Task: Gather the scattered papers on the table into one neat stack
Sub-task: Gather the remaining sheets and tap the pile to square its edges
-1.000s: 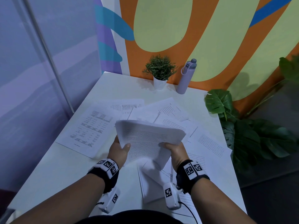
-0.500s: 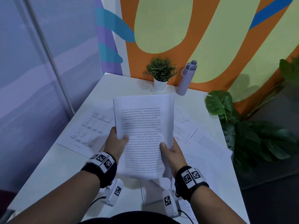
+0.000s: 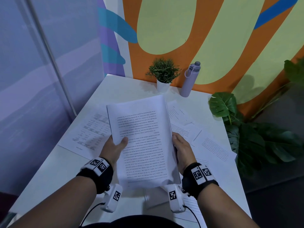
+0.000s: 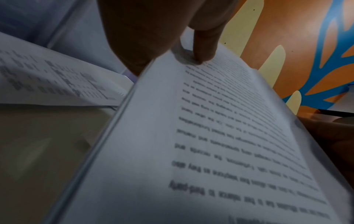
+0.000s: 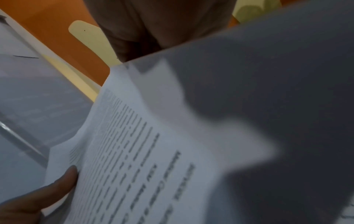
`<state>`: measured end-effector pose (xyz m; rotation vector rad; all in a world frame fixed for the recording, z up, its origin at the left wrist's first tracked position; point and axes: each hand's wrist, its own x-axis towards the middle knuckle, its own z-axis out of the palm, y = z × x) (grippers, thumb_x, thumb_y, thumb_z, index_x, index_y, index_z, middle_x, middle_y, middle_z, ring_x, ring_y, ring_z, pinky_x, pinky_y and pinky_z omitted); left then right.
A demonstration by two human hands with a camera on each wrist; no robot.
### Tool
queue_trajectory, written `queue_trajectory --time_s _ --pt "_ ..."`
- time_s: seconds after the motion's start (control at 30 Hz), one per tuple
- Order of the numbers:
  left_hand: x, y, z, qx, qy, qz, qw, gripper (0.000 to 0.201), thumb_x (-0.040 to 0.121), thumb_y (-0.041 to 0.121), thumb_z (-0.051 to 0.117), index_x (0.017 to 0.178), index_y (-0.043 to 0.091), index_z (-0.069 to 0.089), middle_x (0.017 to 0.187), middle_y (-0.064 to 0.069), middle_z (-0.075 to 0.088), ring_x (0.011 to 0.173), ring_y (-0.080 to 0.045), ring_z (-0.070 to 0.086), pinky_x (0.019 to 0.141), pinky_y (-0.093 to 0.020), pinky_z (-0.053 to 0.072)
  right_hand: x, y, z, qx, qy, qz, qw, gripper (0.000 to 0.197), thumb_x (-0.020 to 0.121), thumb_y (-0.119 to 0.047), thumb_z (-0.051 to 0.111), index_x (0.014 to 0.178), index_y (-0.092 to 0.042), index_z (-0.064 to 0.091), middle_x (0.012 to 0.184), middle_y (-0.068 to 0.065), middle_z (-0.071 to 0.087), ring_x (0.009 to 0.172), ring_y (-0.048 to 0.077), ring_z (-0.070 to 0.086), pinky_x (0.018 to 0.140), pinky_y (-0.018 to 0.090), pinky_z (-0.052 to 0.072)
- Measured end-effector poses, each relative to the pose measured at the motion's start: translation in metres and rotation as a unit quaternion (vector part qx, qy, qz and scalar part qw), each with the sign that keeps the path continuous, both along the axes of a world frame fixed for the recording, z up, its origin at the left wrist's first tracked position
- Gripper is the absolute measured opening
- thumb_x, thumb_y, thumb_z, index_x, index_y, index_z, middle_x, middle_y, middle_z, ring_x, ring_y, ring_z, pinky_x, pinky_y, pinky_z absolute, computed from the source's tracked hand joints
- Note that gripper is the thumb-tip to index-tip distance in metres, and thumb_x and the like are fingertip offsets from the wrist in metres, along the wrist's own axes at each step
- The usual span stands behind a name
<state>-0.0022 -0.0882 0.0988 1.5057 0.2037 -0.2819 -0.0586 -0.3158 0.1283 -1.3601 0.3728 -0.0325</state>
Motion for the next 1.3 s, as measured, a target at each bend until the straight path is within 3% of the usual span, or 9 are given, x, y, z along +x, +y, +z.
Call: queue_trajectory --time_s 0.2,0.33,0.53,0.7,0.8,0.97,1.07,1.17,1.3 --pt "-0.001 -0.004 0.003 -0.005 0.003 0.045 0.999 0.035 0.080 0.035 0.067 0.115 0.032 0.061 0.119 0.004 0.067 0.112 -0.021 0.061 0.100 -0.050 0.046 0.000 0.008 0.003 -0.134 -0.004 0.015 0.991 0.030 0.100 -0.034 0.039 0.107 -0.017 0.062 0.103 -0.008 0.067 0.096 0.006 0.060 0.089 0.021 0.044" --pt "0.000 -0.009 0.006 0.009 0.000 0.090 0.996 0.035 0.087 0.025 0.063 0.121 0.021 0.059 0.119 0.000 0.065 0.111 -0.022 0.060 0.100 -0.048 0.046 0.001 0.017 0.002 -0.237 -0.047 0.034 0.970 0.028 0.102 -0.025 0.036 0.087 -0.004 0.048 0.079 0.002 0.050 0.071 0.011 0.046 0.065 0.011 0.038" --pt "0.007 -0.001 0.001 0.037 0.020 0.125 0.991 0.039 0.082 0.036 0.064 0.118 0.022 0.060 0.116 0.000 0.066 0.108 -0.024 0.061 0.097 -0.051 0.049 0.001 0.017 -0.010 -0.302 0.017 0.115 0.946 0.025 0.100 -0.028 0.040 0.082 -0.011 0.042 0.075 -0.002 0.049 0.069 0.013 0.044 0.067 0.028 0.037" --pt "-0.004 -0.005 0.000 0.021 0.026 0.051 0.998 0.027 0.088 0.033 0.057 0.115 0.026 0.060 0.115 0.000 0.067 0.107 -0.023 0.063 0.096 -0.049 0.049 0.006 0.010 -0.010 -0.283 0.046 0.020 0.958 0.025 0.097 -0.015 0.041 0.072 -0.014 0.038 0.069 -0.001 0.043 0.062 0.011 0.039 0.059 0.025 0.032" --pt "-0.020 -0.010 -0.004 0.094 0.001 -0.041 0.995 0.028 0.088 0.033 0.054 0.116 0.029 0.056 0.114 0.003 0.067 0.103 -0.020 0.065 0.093 -0.047 0.051 0.012 0.002 -0.014 -0.279 0.052 -0.019 0.959 0.028 0.096 -0.012 0.041 0.070 -0.013 0.032 0.067 -0.001 0.037 0.062 0.014 0.035 0.057 0.026 0.029" --pt "-0.028 -0.004 -0.002 0.236 -0.031 -0.026 0.971 0.027 0.094 0.017 0.043 0.119 0.018 0.052 0.107 0.002 0.059 0.096 -0.019 0.057 0.082 -0.027 0.042 0.012 -0.006 -0.040 -0.268 0.095 -0.019 0.958 0.019 0.097 -0.017 0.043 0.085 -0.017 0.057 0.072 -0.002 0.056 0.064 0.013 0.050 0.060 0.021 0.045" --pt "-0.026 0.014 -0.003 0.260 -0.025 0.011 0.965 0.028 0.095 0.014 0.043 0.121 0.013 0.053 0.107 -0.004 0.058 0.094 -0.021 0.054 0.084 -0.028 0.041 -0.001 -0.034 -0.075 -0.426 0.176 0.042 0.886 0.030 0.096 -0.020 0.043 0.124 -0.023 0.055 0.115 0.009 0.063 0.103 0.025 0.061 0.090 0.037 0.051" --pt "-0.025 0.040 -0.008 0.272 -0.004 0.060 0.960 0.027 0.094 0.013 0.045 0.120 0.010 0.053 0.109 -0.009 0.060 0.094 -0.022 0.053 0.086 -0.030 0.042 -0.028 -0.065 -0.108 -0.546 0.334 0.105 0.761 0.049 0.092 -0.043 0.042 0.140 -0.047 0.031 0.149 -0.001 0.032 0.134 0.025 0.035 0.106 0.053 0.032" --pt "-0.026 0.064 -0.015 0.292 0.014 0.098 0.951 0.027 0.094 0.014 0.046 0.119 0.009 0.053 0.115 -0.016 0.061 0.094 -0.024 0.053 0.090 -0.036 0.044 -0.046 -0.079 -0.131 -0.571 0.373 0.176 0.710 0.066 0.089 -0.052 0.043 0.145 -0.052 0.007 0.158 0.003 0.005 0.145 0.028 0.015 0.115 0.053 0.022"
